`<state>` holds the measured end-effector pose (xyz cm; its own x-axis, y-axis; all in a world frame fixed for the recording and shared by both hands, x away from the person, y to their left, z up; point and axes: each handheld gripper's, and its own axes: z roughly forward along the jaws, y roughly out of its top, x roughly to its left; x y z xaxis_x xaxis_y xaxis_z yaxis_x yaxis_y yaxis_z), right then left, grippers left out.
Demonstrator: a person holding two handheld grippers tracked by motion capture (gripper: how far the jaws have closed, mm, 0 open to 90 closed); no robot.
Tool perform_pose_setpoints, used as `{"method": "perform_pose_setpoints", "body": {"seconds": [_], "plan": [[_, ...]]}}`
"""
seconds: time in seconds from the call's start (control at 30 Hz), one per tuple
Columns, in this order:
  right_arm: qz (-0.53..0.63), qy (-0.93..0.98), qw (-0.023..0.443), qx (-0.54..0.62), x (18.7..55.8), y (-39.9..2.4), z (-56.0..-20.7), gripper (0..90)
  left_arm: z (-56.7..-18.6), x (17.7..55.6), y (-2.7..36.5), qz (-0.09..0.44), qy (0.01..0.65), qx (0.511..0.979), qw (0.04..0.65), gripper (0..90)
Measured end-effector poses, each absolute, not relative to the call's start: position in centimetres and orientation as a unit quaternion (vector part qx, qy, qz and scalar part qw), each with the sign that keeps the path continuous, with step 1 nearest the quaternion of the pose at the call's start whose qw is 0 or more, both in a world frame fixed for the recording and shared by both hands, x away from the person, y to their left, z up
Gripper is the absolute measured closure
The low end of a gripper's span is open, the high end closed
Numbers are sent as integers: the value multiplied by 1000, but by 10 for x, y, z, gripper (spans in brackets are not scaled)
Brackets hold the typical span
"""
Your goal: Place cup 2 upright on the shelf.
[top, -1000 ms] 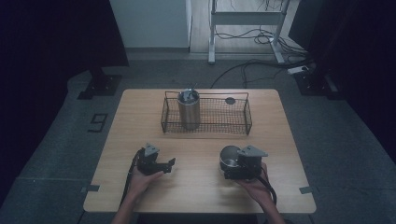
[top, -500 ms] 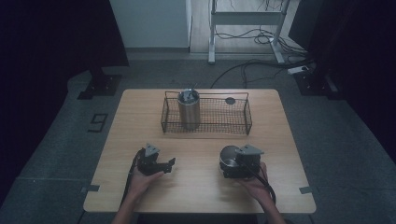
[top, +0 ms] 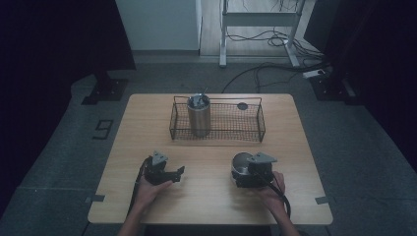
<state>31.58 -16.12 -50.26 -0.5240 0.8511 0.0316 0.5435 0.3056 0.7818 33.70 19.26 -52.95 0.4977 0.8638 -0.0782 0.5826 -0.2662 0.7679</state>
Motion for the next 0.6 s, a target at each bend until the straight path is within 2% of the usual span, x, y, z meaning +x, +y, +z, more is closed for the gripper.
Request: {"method": "perform_pose_setpoints", "body": {"seconds": [0.6], "plan": [[401,768,207,454,315,-168,-496,76,-526,332,193,185,473,768,390,132]]}}
